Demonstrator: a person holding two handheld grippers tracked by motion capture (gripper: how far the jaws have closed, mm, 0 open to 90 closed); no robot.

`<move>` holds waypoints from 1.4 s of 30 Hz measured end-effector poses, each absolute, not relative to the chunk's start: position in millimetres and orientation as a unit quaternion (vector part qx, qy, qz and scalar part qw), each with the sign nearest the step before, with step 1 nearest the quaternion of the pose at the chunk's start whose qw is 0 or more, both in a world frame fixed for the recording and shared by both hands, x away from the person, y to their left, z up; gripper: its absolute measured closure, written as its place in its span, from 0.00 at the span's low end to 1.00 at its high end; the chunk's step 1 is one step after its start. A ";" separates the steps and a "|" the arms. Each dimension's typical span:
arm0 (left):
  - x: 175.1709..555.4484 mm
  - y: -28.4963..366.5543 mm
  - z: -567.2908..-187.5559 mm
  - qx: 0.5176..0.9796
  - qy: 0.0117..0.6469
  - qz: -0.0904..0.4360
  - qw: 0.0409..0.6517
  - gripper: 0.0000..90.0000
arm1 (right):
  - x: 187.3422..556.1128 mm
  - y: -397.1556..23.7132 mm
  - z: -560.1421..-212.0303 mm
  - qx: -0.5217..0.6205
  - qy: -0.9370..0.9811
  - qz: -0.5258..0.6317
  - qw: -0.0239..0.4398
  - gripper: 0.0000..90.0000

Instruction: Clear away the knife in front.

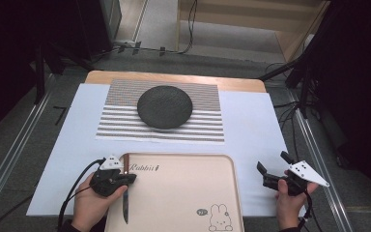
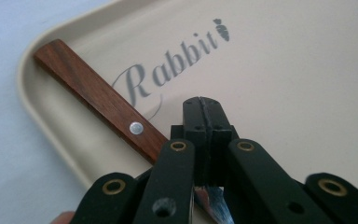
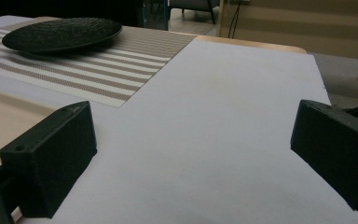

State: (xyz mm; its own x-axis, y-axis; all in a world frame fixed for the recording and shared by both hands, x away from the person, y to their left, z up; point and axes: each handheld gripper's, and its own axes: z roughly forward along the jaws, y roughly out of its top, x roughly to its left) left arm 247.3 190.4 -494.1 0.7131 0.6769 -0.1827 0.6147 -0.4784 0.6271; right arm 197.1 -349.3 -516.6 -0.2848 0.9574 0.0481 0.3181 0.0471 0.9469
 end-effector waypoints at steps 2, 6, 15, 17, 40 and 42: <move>246.9 194.7 -493.9 0.858 0.379 0.047 0.345 1.00 | 197.1 -349.3 -516.6 0.496 0.642 0.479 0.333 0.00; 246.5 201.9 -494.3 0.853 0.383 0.047 0.351 1.00 | 197.1 -349.0 -516.6 0.497 0.642 0.479 0.333 0.00; 244.4 204.4 -494.7 0.842 0.363 0.046 0.395 0.99 | 197.4 -348.8 -516.7 0.496 0.643 0.478 0.334 0.00; 244.6 206.7 -491.3 0.836 0.367 0.051 0.405 0.88 | 197.6 -348.8 -516.7 0.495 0.644 0.478 0.335 0.00; 247.1 248.6 -472.4 0.761 0.369 0.115 0.520 0.10 | 197.7 -348.7 -516.7 0.493 0.644 0.479 0.335 0.00; 247.0 250.8 -470.9 0.759 0.373 0.127 0.519 0.01 | 197.7 -348.7 -516.7 0.493 0.644 0.480 0.334 0.00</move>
State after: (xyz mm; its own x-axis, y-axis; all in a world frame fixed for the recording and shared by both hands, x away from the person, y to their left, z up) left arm 247.0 250.8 -470.9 0.6898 0.6977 -0.1936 0.4338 -0.1842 0.8820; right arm 197.7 -348.7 -516.7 -0.2900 0.9561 0.0420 0.3145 0.0538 0.9477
